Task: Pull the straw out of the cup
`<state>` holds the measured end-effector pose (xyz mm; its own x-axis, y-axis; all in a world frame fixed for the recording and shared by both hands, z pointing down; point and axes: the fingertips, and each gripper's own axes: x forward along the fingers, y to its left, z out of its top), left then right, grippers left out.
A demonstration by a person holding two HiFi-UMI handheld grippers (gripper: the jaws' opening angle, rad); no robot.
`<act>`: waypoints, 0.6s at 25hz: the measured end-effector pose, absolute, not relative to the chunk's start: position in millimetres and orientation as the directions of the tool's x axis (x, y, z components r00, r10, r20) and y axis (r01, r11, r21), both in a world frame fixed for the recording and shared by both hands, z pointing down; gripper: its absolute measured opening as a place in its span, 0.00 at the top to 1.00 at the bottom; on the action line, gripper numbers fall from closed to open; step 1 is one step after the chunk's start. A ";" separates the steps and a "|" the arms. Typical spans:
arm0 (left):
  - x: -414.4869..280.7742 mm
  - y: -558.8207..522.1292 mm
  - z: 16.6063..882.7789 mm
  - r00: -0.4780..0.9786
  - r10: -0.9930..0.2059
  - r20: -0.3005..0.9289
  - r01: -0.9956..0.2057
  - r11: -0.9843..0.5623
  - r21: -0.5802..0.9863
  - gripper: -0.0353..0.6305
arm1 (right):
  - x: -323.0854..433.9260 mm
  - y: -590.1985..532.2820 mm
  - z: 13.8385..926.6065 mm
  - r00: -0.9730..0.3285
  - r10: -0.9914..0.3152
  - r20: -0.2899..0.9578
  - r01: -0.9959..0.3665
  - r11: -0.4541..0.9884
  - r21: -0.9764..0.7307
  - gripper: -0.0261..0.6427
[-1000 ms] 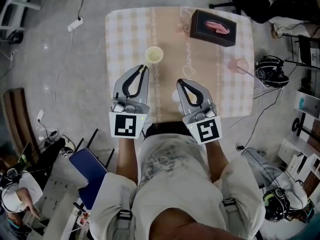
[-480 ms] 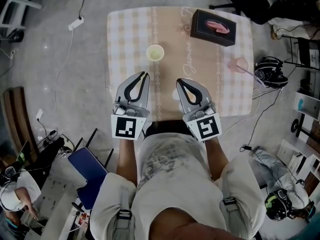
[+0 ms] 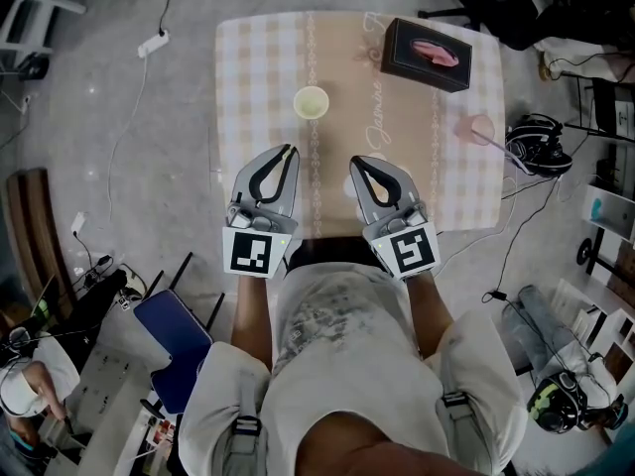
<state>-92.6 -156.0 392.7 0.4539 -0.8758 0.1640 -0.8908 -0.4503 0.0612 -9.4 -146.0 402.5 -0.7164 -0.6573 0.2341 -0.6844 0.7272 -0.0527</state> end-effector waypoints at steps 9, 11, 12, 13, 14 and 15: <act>-90.0 -155.1 396.0 0.465 -0.870 0.166 -0.885 -0.461 0.066 0.90 | -9.5 -146.3 403.1 -0.713 -0.660 0.237 -0.686 0.726 -0.045 0.95; -89.9 -154.9 396.1 0.464 -0.870 0.166 -0.886 -0.460 0.069 0.90 | -9.6 -146.0 403.6 -0.714 -0.659 0.238 -0.686 0.727 -0.044 0.95; -89.7 -154.7 396.0 0.464 -0.870 0.166 -0.886 -0.460 0.068 0.90 | -9.5 -145.7 403.9 -0.714 -0.658 0.239 -0.685 0.727 -0.043 0.95; -89.3 -154.4 395.8 0.464 -0.870 0.165 -0.885 -0.460 0.068 0.90 | -9.2 -145.2 404.2 -0.714 -0.658 0.240 -0.684 0.728 -0.041 0.95; -89.0 -153.9 395.7 0.464 -0.870 0.165 -0.885 -0.460 0.068 0.90 | -9.0 -144.6 404.5 -0.714 -0.657 0.241 -0.684 0.729 -0.040 0.95; -88.8 -153.5 395.4 0.464 -0.870 0.164 -0.886 -0.459 0.069 0.90 | -8.8 -144.0 404.8 -0.714 -0.657 0.242 -0.684 0.729 -0.039 0.95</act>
